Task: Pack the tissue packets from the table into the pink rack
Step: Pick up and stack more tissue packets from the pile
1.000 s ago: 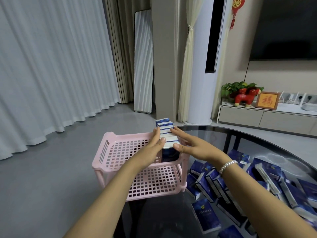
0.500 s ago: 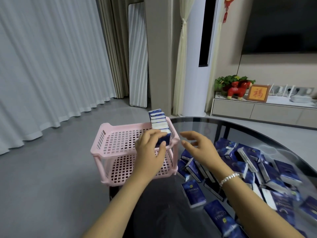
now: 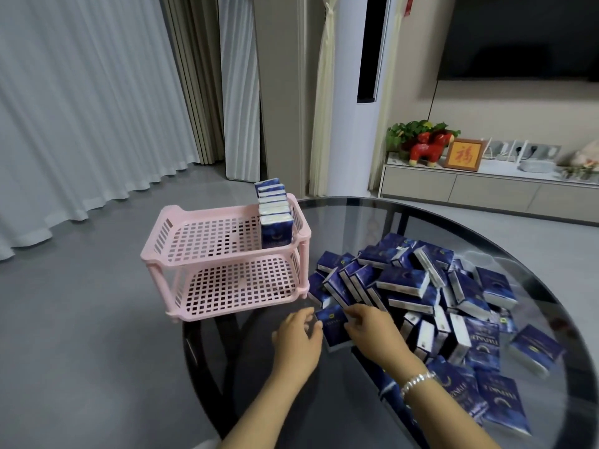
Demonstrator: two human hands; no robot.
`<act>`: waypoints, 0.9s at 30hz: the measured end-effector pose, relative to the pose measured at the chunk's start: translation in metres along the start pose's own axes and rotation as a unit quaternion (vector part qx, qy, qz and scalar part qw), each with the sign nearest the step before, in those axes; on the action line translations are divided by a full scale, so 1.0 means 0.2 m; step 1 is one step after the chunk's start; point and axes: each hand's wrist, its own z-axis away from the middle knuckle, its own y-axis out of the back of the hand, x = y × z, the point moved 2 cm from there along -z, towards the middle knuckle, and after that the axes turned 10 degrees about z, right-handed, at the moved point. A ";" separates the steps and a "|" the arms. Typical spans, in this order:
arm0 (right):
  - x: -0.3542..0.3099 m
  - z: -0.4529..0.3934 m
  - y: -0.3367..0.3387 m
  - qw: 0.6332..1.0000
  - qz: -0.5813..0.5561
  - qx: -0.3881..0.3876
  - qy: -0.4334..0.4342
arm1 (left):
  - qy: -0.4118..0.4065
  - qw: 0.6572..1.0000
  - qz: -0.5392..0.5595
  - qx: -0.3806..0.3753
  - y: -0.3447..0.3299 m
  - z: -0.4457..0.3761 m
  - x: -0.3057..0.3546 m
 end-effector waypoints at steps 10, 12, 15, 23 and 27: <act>-0.01 0.07 -0.05 0.993 -0.108 0.038 -0.014 | 0.063 0.967 0.247 0.009 -0.01 0.03 -0.02; -0.02 0.10 -0.04 0.989 -0.140 0.054 -0.012 | 0.069 0.952 0.300 0.009 0.00 0.03 -0.02; -0.02 0.14 0.01 0.987 -0.139 0.080 0.009 | 0.078 0.917 0.391 -0.015 -0.02 0.03 0.00; 0.12 0.11 0.33 0.935 0.032 0.350 -0.053 | 0.099 0.882 0.459 -0.045 -0.03 0.03 0.01; 0.18 0.04 0.41 0.944 0.140 0.255 -0.153 | 0.103 0.886 0.450 -0.043 -0.04 0.03 -0.01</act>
